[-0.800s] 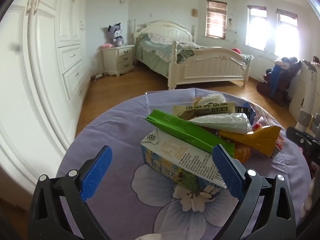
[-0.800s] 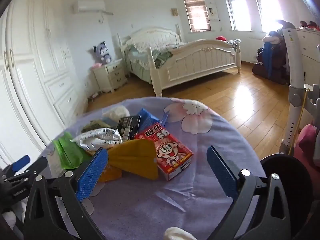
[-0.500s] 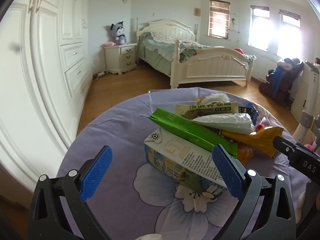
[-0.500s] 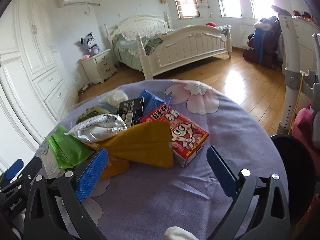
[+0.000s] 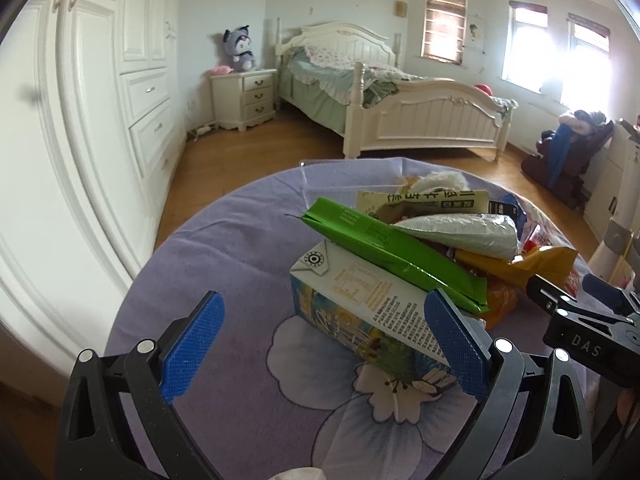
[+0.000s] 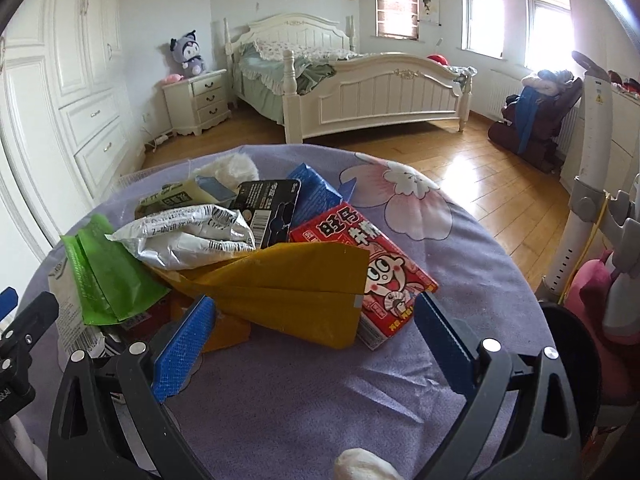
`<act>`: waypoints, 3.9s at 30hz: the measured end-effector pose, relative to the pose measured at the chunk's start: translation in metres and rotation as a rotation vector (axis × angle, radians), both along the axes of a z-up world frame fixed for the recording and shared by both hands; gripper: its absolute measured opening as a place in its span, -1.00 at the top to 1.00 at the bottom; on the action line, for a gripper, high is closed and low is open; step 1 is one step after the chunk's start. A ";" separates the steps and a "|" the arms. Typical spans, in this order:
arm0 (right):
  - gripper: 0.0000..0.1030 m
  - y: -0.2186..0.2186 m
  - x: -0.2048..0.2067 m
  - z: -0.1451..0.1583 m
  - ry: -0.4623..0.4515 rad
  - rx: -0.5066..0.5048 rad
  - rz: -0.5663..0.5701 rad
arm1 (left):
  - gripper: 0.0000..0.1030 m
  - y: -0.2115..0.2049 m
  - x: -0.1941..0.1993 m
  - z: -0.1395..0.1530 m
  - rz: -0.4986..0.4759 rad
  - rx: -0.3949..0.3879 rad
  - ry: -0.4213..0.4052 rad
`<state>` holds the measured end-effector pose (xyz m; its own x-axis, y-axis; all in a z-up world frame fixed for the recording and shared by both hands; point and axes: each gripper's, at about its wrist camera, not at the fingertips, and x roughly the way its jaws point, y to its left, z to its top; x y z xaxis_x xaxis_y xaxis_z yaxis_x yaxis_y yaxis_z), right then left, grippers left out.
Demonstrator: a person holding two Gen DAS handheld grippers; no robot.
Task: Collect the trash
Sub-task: 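Move both tools over the trash pile on the table, then grasp the white plastic bag with the right tool while the left tool grasps the white juice carton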
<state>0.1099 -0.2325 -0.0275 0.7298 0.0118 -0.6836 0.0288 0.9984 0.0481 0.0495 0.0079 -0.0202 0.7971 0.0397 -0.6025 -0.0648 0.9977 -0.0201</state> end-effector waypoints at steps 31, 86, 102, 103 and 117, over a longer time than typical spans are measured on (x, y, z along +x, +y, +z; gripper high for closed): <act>-0.92 0.003 0.019 -0.033 0.190 -0.046 0.024 | -0.91 -0.038 -0.009 0.002 0.034 0.130 -0.053; -0.90 -0.009 -0.085 0.057 -0.075 0.057 0.275 | -0.91 -0.009 -0.062 0.064 -0.087 -0.098 -0.130; -0.90 -0.032 -0.126 0.079 -0.327 0.076 0.244 | -0.91 -0.010 -0.073 0.080 -0.084 -0.040 -0.100; -0.90 -0.033 -0.124 0.078 -0.321 0.078 0.245 | -0.91 -0.010 -0.073 0.080 -0.081 -0.035 -0.102; -0.90 -0.026 -0.107 0.074 -0.243 0.063 0.294 | -0.91 0.030 -0.055 0.057 -0.045 -0.157 0.005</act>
